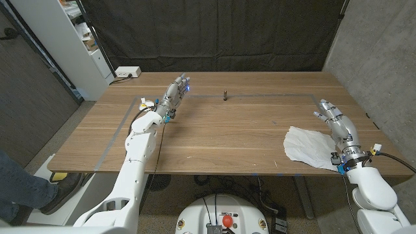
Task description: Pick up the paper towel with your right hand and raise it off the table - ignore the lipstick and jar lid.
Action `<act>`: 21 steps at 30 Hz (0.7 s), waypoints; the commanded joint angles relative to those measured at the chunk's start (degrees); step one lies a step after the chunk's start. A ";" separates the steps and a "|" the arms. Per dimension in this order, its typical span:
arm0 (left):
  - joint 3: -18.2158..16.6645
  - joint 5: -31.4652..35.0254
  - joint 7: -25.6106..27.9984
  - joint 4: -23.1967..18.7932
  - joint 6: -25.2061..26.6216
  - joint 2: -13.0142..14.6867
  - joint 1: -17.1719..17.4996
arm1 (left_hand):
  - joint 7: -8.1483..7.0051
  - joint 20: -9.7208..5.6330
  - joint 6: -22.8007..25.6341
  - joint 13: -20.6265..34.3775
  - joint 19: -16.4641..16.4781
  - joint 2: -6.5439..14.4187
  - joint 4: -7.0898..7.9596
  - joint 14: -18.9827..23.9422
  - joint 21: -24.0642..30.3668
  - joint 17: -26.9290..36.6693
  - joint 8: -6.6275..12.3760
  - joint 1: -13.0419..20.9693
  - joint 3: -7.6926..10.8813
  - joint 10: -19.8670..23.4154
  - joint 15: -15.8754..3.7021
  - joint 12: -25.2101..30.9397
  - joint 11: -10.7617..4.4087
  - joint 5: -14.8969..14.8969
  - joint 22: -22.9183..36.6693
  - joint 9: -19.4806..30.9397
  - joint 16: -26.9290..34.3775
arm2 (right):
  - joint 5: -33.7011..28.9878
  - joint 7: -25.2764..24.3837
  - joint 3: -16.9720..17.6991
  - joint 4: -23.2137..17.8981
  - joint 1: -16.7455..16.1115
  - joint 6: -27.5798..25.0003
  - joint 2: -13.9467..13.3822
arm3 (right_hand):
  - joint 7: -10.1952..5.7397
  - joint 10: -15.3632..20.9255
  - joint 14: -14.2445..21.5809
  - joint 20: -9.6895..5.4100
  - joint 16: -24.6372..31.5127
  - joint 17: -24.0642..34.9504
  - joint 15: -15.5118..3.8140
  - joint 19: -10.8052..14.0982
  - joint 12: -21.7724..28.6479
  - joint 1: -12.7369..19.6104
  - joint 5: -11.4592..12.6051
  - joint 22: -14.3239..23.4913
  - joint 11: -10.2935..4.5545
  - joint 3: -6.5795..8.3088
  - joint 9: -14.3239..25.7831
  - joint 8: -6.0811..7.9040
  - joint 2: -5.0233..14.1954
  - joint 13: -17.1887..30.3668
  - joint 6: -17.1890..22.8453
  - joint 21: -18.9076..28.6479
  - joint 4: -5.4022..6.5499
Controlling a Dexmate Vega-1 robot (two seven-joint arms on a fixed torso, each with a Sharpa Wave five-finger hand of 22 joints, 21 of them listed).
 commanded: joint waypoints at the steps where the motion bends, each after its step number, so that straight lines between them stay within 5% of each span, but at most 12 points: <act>1: 0.11 0.13 -0.14 -0.23 0.49 -0.10 0.01 | 0.15 0.36 0.29 -0.06 -6.94 0.50 -0.47 -0.21 -0.17 0.18 0.10 -0.09 0.16 0.01 0.42 0.06 0.11 0.06 0.28 0.31 0.14 | -10.25 -3.81 0.22 -1.89 -0.86 0.29 0.18 | -0.08 0.08 0.10 0.06 -0.25 0.08 0.08 0.29 -0.13 0.27 0.61 0.30 -0.21 0.00 0.07 0.29 0.53 0.18 0.18 -0.25 -0.29; 21: -0.27 0.05 -0.13 -1.00 0.70 0.07 0.51 | -0.08 0.53 0.33 -0.07 -6.83 0.62 -0.62 -0.19 -0.52 0.18 0.03 -0.13 0.12 0.13 0.02 0.06 -0.36 0.04 0.29 0.31 0.12 | -22.19 -8.05 -0.40 -3.74 -0.92 0.50 0.23 | -0.34 0.25 0.07 0.08 -0.44 -0.04 -0.07 0.11 -0.41 0.39 0.75 0.31 -0.19 -0.07 0.05 0.36 0.52 0.20 0.49 -0.97 -0.47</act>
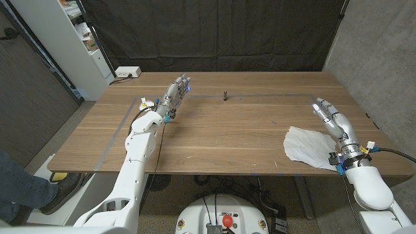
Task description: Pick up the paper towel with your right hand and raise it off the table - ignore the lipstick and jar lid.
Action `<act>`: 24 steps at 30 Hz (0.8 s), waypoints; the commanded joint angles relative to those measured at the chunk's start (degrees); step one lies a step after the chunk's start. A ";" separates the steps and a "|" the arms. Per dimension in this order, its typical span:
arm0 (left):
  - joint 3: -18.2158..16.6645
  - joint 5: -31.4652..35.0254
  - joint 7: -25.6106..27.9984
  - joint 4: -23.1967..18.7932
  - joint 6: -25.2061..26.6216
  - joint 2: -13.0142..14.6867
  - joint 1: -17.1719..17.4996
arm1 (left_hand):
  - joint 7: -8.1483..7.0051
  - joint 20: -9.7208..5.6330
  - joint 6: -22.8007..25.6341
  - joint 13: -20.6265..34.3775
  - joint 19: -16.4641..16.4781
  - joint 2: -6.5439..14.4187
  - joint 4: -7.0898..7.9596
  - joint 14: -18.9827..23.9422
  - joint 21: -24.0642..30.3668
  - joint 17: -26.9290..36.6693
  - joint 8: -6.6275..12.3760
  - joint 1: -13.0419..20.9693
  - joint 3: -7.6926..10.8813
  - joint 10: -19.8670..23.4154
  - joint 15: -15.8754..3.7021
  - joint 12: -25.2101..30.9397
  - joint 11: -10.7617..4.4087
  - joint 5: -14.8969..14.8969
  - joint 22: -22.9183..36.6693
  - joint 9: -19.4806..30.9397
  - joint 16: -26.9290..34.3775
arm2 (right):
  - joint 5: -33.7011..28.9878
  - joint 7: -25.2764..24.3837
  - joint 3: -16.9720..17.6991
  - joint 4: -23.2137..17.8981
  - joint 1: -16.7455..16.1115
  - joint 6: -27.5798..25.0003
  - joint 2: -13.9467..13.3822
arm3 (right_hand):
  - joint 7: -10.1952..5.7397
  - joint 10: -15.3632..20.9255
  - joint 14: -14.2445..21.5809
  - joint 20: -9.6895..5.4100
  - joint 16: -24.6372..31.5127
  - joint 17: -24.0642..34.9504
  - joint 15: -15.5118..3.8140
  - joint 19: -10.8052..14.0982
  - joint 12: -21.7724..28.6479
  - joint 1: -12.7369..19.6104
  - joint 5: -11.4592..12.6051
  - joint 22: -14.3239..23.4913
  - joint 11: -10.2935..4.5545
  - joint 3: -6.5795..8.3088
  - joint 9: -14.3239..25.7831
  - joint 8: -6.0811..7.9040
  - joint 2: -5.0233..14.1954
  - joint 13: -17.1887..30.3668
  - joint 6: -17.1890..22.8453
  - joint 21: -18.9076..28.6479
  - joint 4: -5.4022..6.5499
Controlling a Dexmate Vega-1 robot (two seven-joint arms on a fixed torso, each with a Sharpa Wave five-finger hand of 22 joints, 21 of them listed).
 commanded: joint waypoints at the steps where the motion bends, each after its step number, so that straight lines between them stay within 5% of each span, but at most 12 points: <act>1: -0.25 -0.03 0.03 -0.51 0.22 0.13 0.36 | 0.04 0.54 0.15 -0.07 -6.84 0.40 -0.20 -0.18 -0.31 0.18 0.00 0.10 0.06 0.12 0.01 0.05 -0.39 0.04 0.30 0.31 0.12 | -7.33 -2.78 -0.55 -1.15 0.02 0.49 -0.02 | -0.35 0.24 0.07 0.06 0.03 -0.06 -0.08 0.12 -0.20 0.40 0.35 0.31 -0.25 0.09 0.05 0.36 0.53 0.07 0.51 -0.16 -0.31; 24: 0.60 0.88 0.28 -0.87 0.83 0.47 0.65 | -0.03 0.63 0.32 -0.07 -6.85 0.54 -0.38 -0.15 -0.79 0.18 -0.02 0.02 0.01 0.20 0.04 0.02 -0.39 0.02 0.32 0.32 0.09 | -20.26 -9.38 -0.20 -3.35 -1.67 1.37 0.34 | -1.04 1.17 0.38 0.02 -0.21 -0.40 -0.60 0.17 -0.31 1.37 0.74 0.31 -0.56 0.13 0.03 0.78 0.19 0.09 1.92 -1.10 -1.13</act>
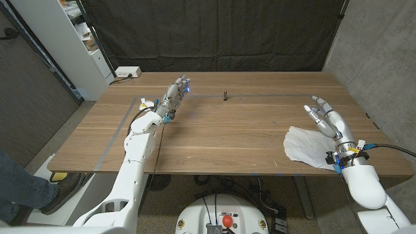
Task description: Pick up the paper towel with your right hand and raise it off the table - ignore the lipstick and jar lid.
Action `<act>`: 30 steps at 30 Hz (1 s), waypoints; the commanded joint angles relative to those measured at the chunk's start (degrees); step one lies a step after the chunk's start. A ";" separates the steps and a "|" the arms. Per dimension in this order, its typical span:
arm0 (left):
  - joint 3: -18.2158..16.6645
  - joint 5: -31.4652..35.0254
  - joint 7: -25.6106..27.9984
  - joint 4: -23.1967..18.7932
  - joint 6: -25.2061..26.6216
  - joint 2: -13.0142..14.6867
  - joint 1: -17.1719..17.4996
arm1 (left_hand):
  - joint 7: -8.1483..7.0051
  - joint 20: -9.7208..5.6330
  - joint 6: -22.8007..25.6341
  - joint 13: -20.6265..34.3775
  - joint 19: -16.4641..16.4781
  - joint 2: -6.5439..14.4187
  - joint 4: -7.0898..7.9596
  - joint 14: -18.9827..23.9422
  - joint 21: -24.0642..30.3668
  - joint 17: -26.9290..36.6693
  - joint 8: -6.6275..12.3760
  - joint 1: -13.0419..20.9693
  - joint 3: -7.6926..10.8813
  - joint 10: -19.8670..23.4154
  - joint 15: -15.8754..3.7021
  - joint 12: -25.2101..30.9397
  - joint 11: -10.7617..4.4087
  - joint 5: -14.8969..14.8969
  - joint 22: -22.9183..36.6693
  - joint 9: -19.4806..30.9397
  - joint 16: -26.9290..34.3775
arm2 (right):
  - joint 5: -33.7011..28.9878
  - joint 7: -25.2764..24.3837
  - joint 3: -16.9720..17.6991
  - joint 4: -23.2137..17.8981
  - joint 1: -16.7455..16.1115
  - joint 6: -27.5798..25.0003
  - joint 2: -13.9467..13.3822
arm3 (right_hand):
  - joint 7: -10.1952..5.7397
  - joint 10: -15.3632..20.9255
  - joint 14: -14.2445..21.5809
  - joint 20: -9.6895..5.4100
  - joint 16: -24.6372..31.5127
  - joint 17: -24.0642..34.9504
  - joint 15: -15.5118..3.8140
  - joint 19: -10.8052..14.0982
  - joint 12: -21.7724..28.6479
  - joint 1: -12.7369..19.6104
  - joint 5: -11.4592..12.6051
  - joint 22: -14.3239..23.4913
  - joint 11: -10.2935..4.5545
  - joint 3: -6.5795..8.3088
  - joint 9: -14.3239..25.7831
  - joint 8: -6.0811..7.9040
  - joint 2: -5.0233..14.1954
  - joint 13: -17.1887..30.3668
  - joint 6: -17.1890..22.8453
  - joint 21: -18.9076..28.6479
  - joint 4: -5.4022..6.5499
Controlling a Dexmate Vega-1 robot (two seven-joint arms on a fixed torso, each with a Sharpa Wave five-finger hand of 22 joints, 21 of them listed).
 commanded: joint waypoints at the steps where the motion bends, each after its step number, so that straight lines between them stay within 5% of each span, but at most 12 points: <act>1: 0.40 0.20 0.00 -0.26 0.09 0.03 0.23 | 0.05 0.52 0.23 -0.07 -6.72 0.55 -0.25 -0.14 -0.18 0.17 -0.03 0.01 0.15 -0.09 0.07 0.02 -0.05 0.02 0.32 0.32 0.09 | -7.60 -3.66 0.44 -1.70 -1.40 0.24 0.20 | -0.22 0.75 0.07 0.05 -0.21 0.15 -0.29 0.16 -0.11 0.85 0.32 0.31 -0.11 -0.08 0.03 0.36 0.12 0.10 0.78 -0.30 -0.42; 30: 0.69 0.48 -0.75 1.86 -0.30 0.24 -0.65 | -0.03 0.79 0.23 -0.06 -6.75 0.66 -0.45 -0.15 -0.72 0.18 -0.09 -0.10 0.06 -0.06 -0.05 -0.02 -0.13 0.00 0.34 0.33 0.07 | -20.73 -8.62 -0.35 -7.63 -4.99 -6.58 0.27 | -0.02 1.53 1.28 0.84 -0.08 -0.13 -0.14 1.14 -0.32 1.76 0.85 0.31 -0.14 0.00 0.02 0.23 -0.01 0.14 1.00 -1.04 -1.15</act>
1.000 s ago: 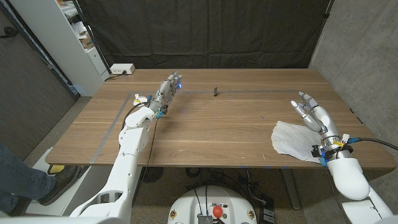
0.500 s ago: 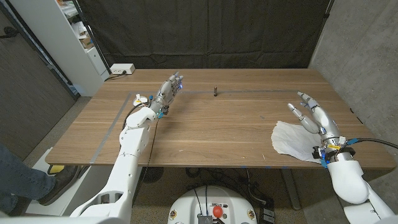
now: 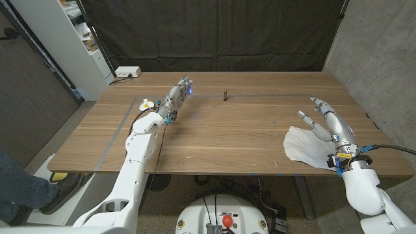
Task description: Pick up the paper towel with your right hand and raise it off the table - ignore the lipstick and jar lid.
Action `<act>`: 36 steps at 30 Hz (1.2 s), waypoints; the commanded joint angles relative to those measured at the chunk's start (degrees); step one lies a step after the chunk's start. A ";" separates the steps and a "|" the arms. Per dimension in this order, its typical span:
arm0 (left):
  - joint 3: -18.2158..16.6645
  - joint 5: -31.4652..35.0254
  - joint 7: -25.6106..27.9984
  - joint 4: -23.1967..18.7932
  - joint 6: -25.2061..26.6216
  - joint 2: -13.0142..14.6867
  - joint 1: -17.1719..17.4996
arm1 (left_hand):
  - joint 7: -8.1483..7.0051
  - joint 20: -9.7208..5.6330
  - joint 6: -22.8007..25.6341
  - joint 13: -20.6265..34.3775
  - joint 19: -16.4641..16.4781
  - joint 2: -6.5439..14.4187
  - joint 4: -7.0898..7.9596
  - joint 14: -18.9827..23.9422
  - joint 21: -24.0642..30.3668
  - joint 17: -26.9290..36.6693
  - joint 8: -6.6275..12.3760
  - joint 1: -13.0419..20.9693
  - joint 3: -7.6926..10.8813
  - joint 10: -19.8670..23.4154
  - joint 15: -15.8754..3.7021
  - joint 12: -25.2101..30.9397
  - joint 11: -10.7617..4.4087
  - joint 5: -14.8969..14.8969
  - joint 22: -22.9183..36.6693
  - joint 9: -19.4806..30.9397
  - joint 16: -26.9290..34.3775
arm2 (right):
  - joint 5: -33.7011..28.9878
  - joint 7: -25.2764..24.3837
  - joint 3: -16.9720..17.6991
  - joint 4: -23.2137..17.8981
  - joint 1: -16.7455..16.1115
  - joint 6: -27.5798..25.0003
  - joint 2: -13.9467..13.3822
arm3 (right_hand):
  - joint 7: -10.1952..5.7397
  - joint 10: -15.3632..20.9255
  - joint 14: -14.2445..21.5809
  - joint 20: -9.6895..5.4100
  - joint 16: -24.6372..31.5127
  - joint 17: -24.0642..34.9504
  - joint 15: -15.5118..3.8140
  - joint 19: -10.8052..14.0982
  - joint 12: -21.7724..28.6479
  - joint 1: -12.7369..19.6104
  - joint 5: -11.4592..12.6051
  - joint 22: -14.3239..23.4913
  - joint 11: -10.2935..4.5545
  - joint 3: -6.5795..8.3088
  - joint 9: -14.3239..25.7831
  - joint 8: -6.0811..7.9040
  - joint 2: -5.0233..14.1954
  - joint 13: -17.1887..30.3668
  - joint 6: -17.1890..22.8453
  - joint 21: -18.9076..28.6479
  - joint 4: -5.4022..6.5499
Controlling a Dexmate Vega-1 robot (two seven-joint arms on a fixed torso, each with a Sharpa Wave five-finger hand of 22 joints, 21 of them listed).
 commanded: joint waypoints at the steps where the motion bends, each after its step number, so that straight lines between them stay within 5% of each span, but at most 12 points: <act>1: -0.18 -0.03 -0.38 1.06 -0.56 0.07 -0.39 | -0.03 0.49 0.24 -0.06 -7.08 0.67 -0.46 -0.16 -0.08 0.18 -0.09 -0.10 0.05 -0.02 -0.03 -0.01 -0.09 0.00 0.34 0.33 0.07 | -5.28 -1.62 -0.38 -2.92 -1.60 -3.83 -0.10 | 0.22 0.43 0.63 0.13 -0.08 0.12 -0.20 0.44 -0.09 0.41 0.44 0.31 -0.10 0.05 0.02 0.22 0.00 0.15 0.41 -0.39 -0.30; 26: -1.25 -0.76 -1.27 3.80 -2.47 -0.14 -1.41 | 0.07 -0.07 0.66 -0.06 -6.86 0.83 -0.64 -0.09 -0.46 0.18 0.01 -0.17 0.01 0.00 0.03 -0.04 0.02 0.00 0.36 0.33 0.07 | -11.40 0.04 -1.77 -8.24 -3.82 -11.90 -1.65 | 0.24 0.85 1.20 1.21 -0.21 -0.10 0.99 1.26 -0.44 1.13 0.86 0.29 0.16 0.13 0.03 0.04 0.00 0.19 0.43 -1.26 -0.89; 36: -1.48 -0.84 -1.42 5.22 -2.94 -0.28 -2.22 | 0.30 -0.77 0.97 -0.07 -6.92 0.94 -0.75 -0.33 -0.78 0.18 0.06 -0.22 -0.03 -0.20 0.16 -0.15 0.35 0.00 0.36 0.33 -0.03 | -11.62 1.06 -2.37 -8.69 -3.78 -13.42 -2.67 | -1.53 3.95 3.41 1.94 0.29 -0.28 0.59 1.36 0.33 1.45 1.23 0.31 -0.42 0.12 0.12 0.41 0.16 0.43 1.83 -2.57 -1.23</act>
